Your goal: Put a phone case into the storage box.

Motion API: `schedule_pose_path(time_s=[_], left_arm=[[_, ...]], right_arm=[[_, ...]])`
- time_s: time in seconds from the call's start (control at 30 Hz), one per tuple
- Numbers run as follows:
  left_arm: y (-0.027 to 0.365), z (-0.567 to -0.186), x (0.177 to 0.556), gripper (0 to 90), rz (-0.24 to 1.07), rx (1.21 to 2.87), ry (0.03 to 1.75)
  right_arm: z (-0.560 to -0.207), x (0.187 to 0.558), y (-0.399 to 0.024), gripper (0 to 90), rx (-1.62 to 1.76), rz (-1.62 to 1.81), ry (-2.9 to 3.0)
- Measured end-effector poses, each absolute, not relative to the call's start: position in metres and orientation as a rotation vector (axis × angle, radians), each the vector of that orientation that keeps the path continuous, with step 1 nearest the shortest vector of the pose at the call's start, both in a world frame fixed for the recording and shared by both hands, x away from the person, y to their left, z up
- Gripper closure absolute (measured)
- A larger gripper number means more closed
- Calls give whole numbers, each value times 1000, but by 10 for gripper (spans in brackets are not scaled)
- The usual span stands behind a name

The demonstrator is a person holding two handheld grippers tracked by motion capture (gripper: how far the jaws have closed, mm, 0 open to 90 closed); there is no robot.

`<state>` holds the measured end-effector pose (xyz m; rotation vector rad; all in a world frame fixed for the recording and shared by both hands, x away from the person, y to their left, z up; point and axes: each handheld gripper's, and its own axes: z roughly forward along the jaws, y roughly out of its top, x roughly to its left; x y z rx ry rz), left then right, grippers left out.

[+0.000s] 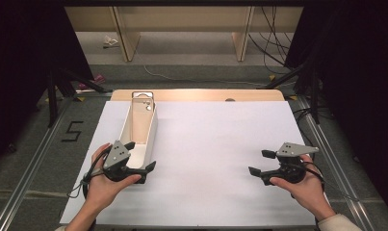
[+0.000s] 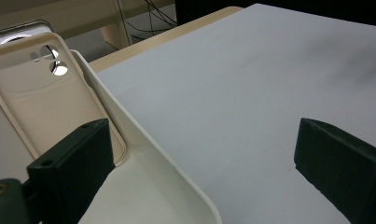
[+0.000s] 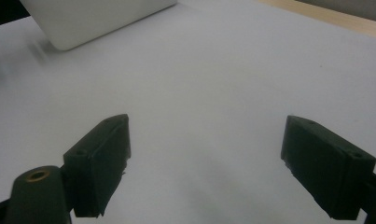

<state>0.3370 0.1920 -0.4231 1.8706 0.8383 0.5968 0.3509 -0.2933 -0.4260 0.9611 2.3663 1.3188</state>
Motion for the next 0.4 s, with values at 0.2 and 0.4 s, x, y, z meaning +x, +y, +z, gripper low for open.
schedule_pose_path(time_s=[0.2,0.4], left_arm=[[191,-424,337,39,609,1869,834],[191,-425,337,39,607,1868,840]], right_arm=[[-426,351,-292,168,958,1322,2369],[-427,351,-292,168,959,1323,2369]])
